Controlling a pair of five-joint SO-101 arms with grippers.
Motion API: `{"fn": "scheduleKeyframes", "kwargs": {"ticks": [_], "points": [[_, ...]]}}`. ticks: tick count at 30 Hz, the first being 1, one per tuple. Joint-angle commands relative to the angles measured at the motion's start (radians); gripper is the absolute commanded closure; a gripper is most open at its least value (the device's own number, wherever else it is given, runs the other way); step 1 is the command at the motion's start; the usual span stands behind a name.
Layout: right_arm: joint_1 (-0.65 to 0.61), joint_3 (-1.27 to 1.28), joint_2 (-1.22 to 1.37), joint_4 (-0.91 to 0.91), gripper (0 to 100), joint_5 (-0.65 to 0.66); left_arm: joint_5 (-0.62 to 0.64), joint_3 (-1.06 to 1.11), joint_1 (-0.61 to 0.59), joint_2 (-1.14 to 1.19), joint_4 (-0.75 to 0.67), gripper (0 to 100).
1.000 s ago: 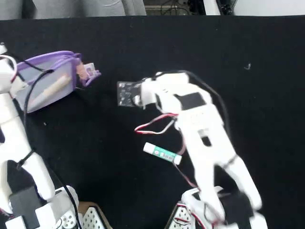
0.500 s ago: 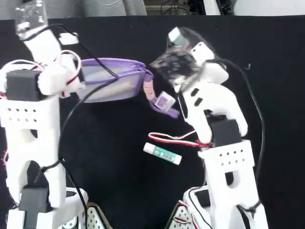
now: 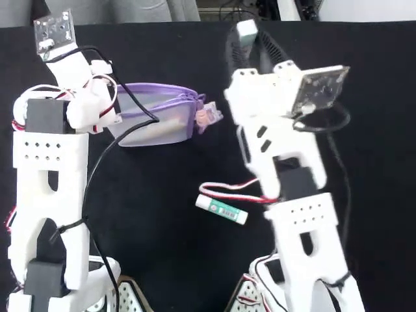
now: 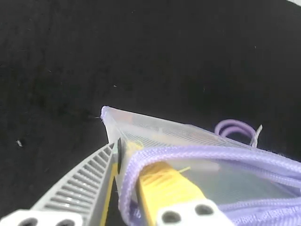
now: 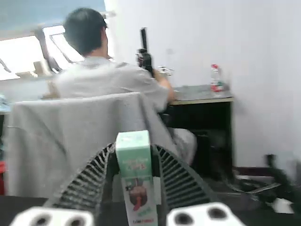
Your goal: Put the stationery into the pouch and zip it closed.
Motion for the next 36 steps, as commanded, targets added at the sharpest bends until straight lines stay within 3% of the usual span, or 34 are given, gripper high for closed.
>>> {"fn": "scheduleKeyframes", "kwargs": {"ticks": [1,21,36], "points": [[-0.091,0.073,-0.038,-0.181,98.8,-0.031,0.018,0.022,0.008,0.000,-0.017,97],[-0.333,0.254,-0.028,-0.428,98.8,-0.031,0.017,0.024,0.008,0.000,-0.009,97],[-0.302,0.142,0.323,-0.433,96.9,-0.031,0.014,0.058,-0.024,-0.028,-0.011,97]]}}
